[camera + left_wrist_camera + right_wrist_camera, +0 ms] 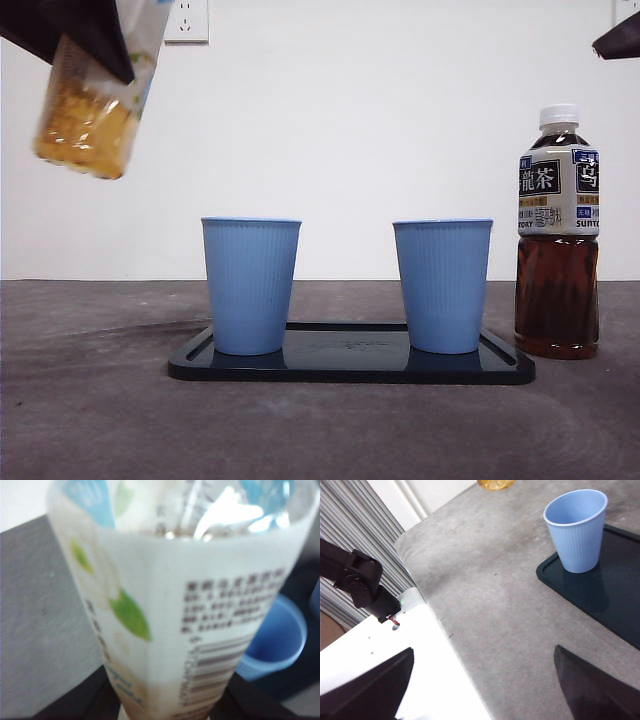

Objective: Pour the drink into the cup

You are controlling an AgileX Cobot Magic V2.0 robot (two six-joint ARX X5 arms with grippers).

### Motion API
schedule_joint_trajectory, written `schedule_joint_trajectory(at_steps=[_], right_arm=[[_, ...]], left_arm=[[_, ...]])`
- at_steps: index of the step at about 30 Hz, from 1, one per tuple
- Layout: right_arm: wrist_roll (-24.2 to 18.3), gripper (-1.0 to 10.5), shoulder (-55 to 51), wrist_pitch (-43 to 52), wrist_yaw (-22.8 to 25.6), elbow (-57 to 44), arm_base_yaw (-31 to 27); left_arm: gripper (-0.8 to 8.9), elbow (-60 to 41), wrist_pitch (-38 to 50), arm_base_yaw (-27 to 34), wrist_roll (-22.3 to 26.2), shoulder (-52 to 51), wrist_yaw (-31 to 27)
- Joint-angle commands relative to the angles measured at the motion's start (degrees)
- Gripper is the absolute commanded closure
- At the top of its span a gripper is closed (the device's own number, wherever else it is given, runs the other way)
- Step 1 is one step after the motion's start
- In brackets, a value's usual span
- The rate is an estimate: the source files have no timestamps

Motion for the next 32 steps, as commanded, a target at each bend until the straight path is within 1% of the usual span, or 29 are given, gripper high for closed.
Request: schedule_joint_trajectory(at_steps=[1,4,10,13,18,24,29,32], right_arm=[[0.3,5.0,0.2,0.4,0.2,1.0,0.4],[0.9,5.0,0.2,0.4,0.2,1.0,0.4],[1.9,5.0,0.2,0.4,0.2,1.0,0.4],[2.4,5.0,0.2,0.4,0.3,1.0,0.4],[3.7,5.0,0.2,0.4,0.5,1.0,0.4],[5.0,5.0,0.2,0.4,1.0,1.0,0.4],[5.8,5.0,0.2,0.3,1.5,1.0,0.4],[6.3,5.0,0.2,0.3,1.5,1.0,0.4]], left_arm=[[6.94,-3.4,7.2,1.7,-6.0,-1.0,2.8],[6.94,-8.8,13.7,2.9,-7.8,-1.5,3.5],[6.94,-18.5,28.8,3.3,-10.8,-1.3,3.5],[6.94,-22.2,35.0,3.3,-11.0,-0.5,3.5],[6.94,-25.5,41.0,3.4,-10.8,3.4,3.5],[6.94,-25.8,47.5,3.4,-9.7,10.5,3.5],[6.94,-25.8,50.7,3.4,-8.7,14.6,3.5],[6.94,-25.8,52.6,3.4,-7.3,16.5,3.5]])
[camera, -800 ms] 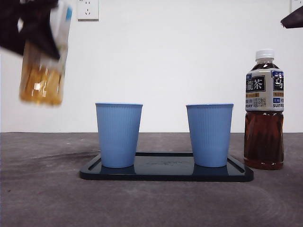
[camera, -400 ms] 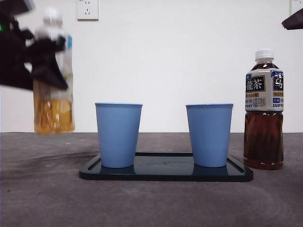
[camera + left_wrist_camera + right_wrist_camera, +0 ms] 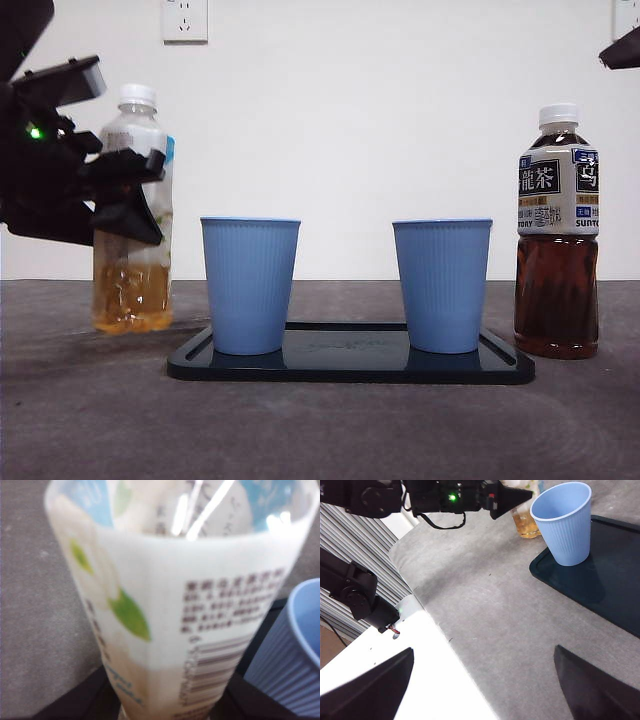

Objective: Pour the drink into the cup

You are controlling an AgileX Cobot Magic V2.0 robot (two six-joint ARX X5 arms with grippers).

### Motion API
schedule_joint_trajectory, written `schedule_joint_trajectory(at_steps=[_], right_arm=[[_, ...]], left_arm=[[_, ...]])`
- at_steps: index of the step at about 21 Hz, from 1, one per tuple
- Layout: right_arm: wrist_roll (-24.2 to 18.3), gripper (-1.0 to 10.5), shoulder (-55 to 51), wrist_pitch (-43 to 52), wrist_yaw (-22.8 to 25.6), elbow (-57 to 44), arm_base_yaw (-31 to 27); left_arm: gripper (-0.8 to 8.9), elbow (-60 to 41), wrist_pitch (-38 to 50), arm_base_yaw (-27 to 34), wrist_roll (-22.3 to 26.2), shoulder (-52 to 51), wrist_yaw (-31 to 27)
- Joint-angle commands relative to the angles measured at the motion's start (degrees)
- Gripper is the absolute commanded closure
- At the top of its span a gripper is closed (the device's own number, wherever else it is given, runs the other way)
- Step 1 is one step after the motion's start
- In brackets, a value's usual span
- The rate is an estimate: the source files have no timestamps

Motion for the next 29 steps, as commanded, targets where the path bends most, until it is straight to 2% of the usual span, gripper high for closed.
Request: schedule_joint_trajectory(at_steps=[1,11,12,15,18,22,29], right_arm=[[1.4,5.0,0.2,0.3,0.0,1.0,0.4],[1.3,5.0,0.2,0.4,0.5,1.0,0.4],[1.3,5.0,0.2,0.4,0.5,1.0,0.4],[1.3,5.0,0.2,0.4,0.5,1.0,0.4],[1.3,5.0,0.2,0.4,0.9,1.0,0.4],[1.2,5.0,0.2,0.4,1.4,1.0,0.4],[1.0,5.0,0.2,0.4,1.6,1.0,0.4]], left_arm=[[6.94,1.1,4.0,-0.1,2.2,1.5,0.1],[6.82,1.1,2.6,0.8,2.1,4.4,0.1],[6.54,1.1,1.6,0.8,1.9,4.4,0.1],[4.87,1.1,-1.5,0.8,1.7,4.2,0.1],[4.59,1.1,-3.5,0.8,1.5,4.2,0.1],[2.98,1.1,-6.7,0.8,1.5,4.0,0.1],[2.41,1.1,-12.5,0.8,0.4,0.7,0.1]])
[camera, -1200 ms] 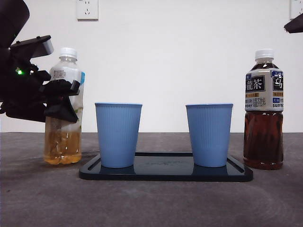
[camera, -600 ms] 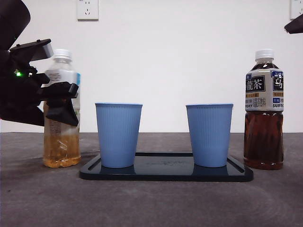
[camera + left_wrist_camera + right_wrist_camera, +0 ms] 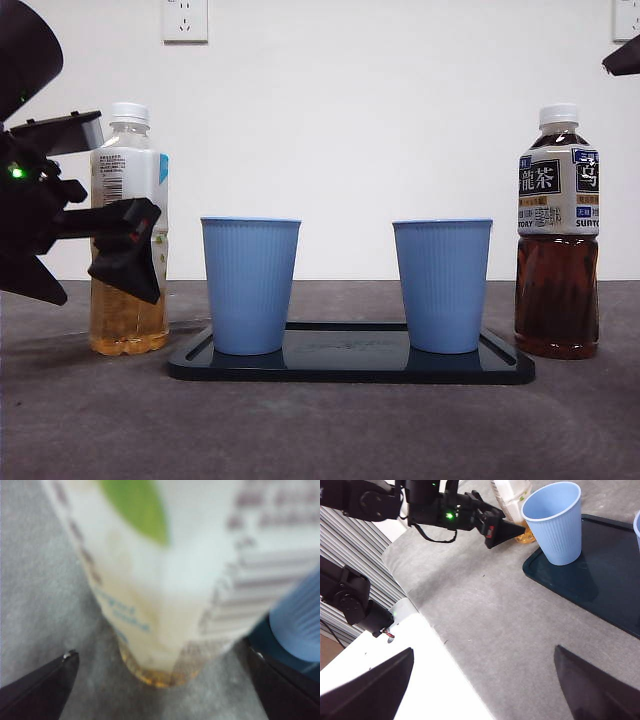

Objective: Pour the drink into the cup

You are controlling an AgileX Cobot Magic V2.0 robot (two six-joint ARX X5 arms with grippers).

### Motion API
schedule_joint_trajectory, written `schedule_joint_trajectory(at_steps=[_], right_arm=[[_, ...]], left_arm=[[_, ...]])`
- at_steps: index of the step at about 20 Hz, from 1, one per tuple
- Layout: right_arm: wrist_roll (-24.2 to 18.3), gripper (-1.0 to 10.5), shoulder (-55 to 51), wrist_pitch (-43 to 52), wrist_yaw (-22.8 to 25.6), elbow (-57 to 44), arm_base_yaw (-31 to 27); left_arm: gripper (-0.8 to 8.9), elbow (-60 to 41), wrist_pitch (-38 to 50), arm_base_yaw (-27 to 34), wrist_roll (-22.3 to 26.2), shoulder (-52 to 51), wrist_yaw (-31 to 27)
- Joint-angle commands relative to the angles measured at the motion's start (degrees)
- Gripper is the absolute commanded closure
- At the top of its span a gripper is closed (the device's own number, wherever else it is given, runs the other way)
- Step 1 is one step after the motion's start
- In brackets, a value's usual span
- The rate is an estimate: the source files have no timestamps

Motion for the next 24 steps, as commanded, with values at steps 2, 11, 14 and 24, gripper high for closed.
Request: schedule_joint_trajectory(at_steps=[2,11,14,24], right_arm=[[0.1,5.0,0.2,0.4,0.3,1.0,0.4],[0.5,5.0,0.2,0.4,6.6,1.0,0.4],[0.5,5.0,0.2,0.4,13.6,1.0,0.4],[0.5,7.0,0.3,0.4,24.2,1.0,0.4]], left_arm=[[2.41,0.5,-2.5,-0.2,-1.5,-3.0,0.0],[2.42,0.5,-23.3,-0.5,-3.2,-20.5,0.0],[2.52,0.8,-30.9,-1.5,-5.8,-29.2,2.8],[7.00,8.9,-39.4,-2.9,-11.7,-46.4,14.8]])
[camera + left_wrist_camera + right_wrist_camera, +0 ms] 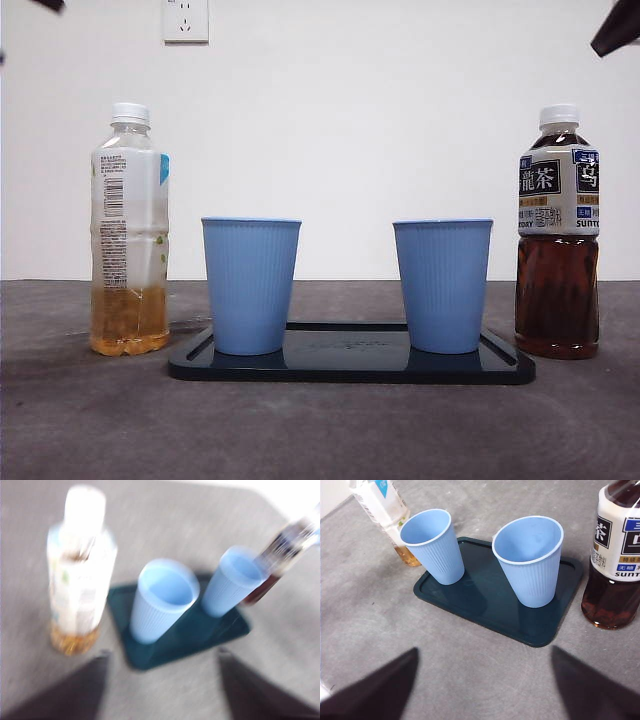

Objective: Pour the drink into the cup

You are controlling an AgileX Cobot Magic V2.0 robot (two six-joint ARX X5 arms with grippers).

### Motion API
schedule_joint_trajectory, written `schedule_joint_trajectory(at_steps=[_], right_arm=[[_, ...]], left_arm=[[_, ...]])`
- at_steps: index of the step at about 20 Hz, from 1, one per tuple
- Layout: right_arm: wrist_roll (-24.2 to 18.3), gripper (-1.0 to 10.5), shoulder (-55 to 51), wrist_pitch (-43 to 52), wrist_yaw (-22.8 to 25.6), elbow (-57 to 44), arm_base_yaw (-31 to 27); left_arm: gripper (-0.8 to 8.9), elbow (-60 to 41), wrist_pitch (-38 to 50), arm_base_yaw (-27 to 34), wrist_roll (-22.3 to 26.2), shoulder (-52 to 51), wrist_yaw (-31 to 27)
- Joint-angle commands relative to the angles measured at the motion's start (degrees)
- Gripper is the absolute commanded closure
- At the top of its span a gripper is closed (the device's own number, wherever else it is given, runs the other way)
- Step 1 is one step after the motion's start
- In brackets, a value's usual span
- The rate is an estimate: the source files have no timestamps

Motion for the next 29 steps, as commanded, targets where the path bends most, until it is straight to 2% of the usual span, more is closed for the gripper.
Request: schedule_joint_trajectory(at_steps=[1,2,23,26,29], right_arm=[[0.4,8.3,0.2,0.4,0.1,1.0,0.4],[0.3,9.5,0.2,0.4,0.2,1.0,0.4],[0.7,9.4,0.2,0.9,0.0,1.0,0.4],[0.7,9.4,0.2,0.9,0.0,1.0,0.4],[0.7,9.4,0.2,0.9,0.0,1.0,0.4]], left_arm=[[8.05,1.0,0.0,-0.3,-1.4,-1.3,0.9],[8.06,1.0,-0.5,-0.3,-1.4,-1.9,0.9],[8.06,1.0,-1.8,-0.3,-0.8,-2.8,0.9],[8.06,0.8,0.9,3.0,9.3,-5.3,0.7],[8.06,-2.1,10.1,11.3,17.2,-9.7,0.4]])
